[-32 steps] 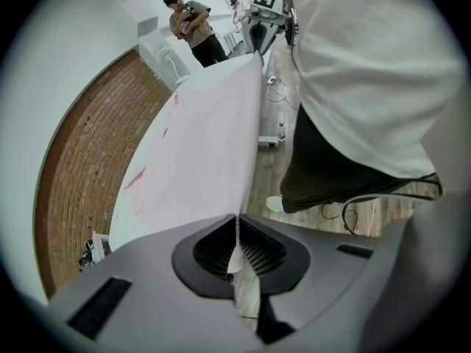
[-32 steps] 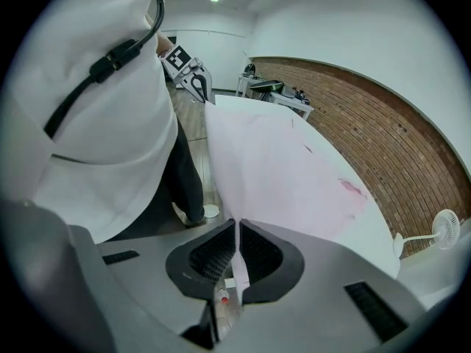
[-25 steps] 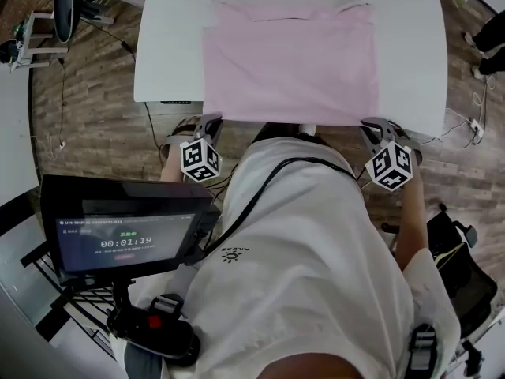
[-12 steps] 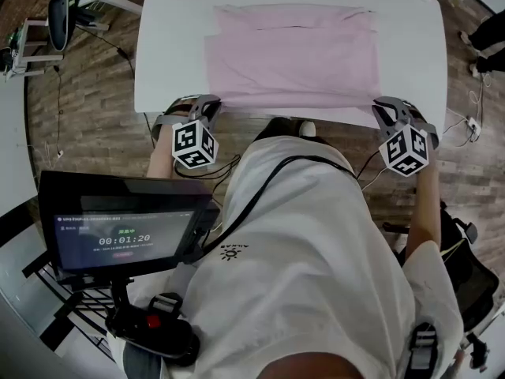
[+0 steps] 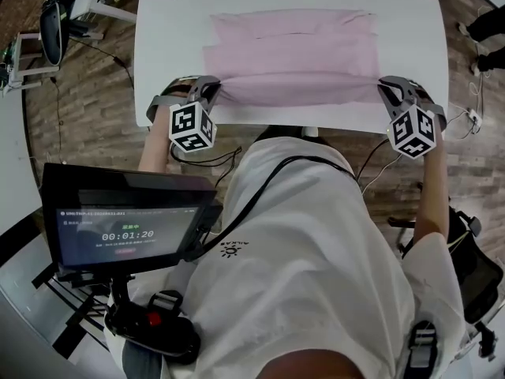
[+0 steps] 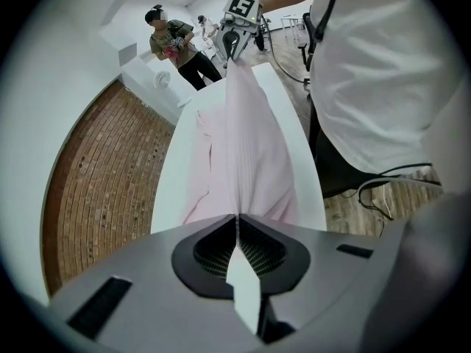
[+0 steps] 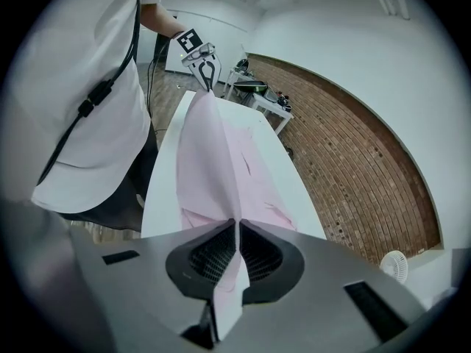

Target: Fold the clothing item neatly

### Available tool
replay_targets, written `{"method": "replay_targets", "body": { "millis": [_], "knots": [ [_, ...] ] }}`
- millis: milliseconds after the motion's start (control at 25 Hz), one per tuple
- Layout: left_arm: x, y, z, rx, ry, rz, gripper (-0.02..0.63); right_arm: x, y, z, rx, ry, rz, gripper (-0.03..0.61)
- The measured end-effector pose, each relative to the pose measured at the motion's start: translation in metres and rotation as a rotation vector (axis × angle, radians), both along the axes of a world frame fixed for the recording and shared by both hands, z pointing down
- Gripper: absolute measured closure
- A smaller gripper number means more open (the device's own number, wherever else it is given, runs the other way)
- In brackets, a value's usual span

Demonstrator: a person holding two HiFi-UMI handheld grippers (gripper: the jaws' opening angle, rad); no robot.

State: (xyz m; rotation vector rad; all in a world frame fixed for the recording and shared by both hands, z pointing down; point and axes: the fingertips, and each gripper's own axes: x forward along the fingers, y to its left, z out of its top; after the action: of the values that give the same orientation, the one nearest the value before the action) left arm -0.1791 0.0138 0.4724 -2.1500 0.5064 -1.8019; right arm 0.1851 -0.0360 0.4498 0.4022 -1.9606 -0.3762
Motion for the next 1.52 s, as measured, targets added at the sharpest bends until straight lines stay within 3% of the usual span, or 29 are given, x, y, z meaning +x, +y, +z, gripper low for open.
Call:
{"method": "replay_targets", "body": {
  "millis": [440,880,1520],
  "knots": [
    [-0.006,-0.060,-0.007,0.001,0.001,0.039,0.597,-0.005,-0.045,-0.008,0.004,0.012,0.026,0.557],
    [-0.040,-0.160,0.036,-0.033,-0.015,0.026,0.597,-0.037,-0.149,0.042,-0.017,0.035,0.004,0.557],
    [-0.046,-0.200,0.065,-0.080,-0.016,-0.016,0.597,-0.047,-0.201,0.071,-0.020,0.101,-0.002,0.557]
  ]
}}
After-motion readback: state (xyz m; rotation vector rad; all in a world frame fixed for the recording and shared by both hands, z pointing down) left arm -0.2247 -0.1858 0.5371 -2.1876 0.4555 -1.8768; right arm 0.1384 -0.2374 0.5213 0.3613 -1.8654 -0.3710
